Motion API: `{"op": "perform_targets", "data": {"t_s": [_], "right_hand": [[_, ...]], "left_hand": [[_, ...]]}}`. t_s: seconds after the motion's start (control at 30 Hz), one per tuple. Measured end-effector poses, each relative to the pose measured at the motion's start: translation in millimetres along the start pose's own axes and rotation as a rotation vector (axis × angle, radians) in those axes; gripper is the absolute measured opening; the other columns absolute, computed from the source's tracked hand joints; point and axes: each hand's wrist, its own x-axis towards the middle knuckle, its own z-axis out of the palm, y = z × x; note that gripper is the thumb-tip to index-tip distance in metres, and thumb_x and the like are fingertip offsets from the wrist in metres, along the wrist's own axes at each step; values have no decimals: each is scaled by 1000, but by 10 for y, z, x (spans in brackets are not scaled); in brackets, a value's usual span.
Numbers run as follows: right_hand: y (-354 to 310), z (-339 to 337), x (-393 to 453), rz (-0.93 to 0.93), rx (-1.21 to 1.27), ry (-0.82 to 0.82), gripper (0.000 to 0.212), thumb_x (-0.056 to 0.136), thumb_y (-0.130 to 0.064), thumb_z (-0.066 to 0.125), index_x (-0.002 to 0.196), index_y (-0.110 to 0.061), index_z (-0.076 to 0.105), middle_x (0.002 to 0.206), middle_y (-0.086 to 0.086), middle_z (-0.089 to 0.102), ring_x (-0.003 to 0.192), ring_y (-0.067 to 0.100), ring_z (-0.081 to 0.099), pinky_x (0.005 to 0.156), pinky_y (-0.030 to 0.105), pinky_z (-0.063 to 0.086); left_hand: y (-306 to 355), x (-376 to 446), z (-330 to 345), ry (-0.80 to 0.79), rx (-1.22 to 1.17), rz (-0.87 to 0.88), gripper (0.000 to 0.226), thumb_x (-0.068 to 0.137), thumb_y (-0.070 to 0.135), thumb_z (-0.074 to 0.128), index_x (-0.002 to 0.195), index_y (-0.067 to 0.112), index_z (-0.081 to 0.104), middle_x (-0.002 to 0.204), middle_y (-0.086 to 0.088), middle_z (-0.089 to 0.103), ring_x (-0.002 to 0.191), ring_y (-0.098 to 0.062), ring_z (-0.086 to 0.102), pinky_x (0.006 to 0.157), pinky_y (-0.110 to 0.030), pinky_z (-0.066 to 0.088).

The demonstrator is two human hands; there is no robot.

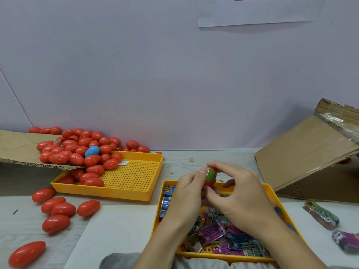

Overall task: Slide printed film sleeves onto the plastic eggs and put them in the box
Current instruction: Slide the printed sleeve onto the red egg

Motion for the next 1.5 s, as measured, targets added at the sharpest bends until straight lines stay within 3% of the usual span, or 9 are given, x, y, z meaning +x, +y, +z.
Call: {"op": "perform_targets", "data": {"t_s": [0.17,0.37,0.53,0.73,0.87,0.93,1.1,1.33,1.5], "right_hand": [[-19,-19,-3,-15,33,-56,38,78,-25,74,114,-37,68,101,-25,69,103,-7,60,82,9,47],[45,-19,-3,39,72,-124,45,79,-30,74,123,-31,68,99,-23,72,96,-4,65,84,15,53],[43,-25,7,17,98,-152,37,82,-30,71,118,-38,67,99,-21,72,98,0,66,83,20,55],[79,12,-9,49,63,-91,49,73,-50,62,120,-40,64,100,-28,69,98,-2,64,85,25,55],[63,19,12,51,103,-70,25,78,-35,69,102,-44,68,91,-22,71,79,2,68,69,22,56],[57,14,24,53,112,-77,37,81,-24,73,95,-56,61,92,-21,71,77,4,69,67,22,56],[62,43,12,92,257,-57,49,81,-23,79,116,-51,59,107,-24,70,107,-7,62,78,14,54],[41,20,18,108,273,-33,45,81,-19,79,97,-57,61,100,-34,68,100,-9,64,76,9,52],[35,29,4,179,282,-33,42,80,-24,79,116,-41,65,105,-27,68,102,-6,64,84,19,57]], "left_hand": [[-46,17,-15,52,21,-35,37,104,35,44,94,15,73,75,-4,69,73,-16,66,73,-33,56],[-90,-4,-9,124,12,-107,24,101,42,47,105,31,67,119,-2,62,105,-17,68,92,-44,58],[-11,-11,10,79,28,-49,39,102,36,45,83,32,79,88,3,75,79,-12,72,74,-35,60],[20,-5,4,77,189,56,48,95,39,59,89,-9,65,63,-6,60,59,-22,59,64,-45,53],[5,-2,3,22,203,51,46,101,37,49,89,-3,69,66,-5,62,61,-18,59,62,-36,51],[-6,3,1,13,150,27,45,102,36,47,92,-1,70,68,-5,63,63,-17,61,63,-34,53],[-15,7,3,15,-159,-67,37,103,32,45,93,8,72,76,-5,72,86,-25,75,64,-30,58],[-44,43,-11,121,-53,-12,35,102,36,47,94,15,74,84,-12,75,82,-28,73,71,-37,56],[-43,37,-25,114,-89,-22,41,106,28,43,91,16,79,89,-12,77,85,-24,74,68,-30,56]]}}
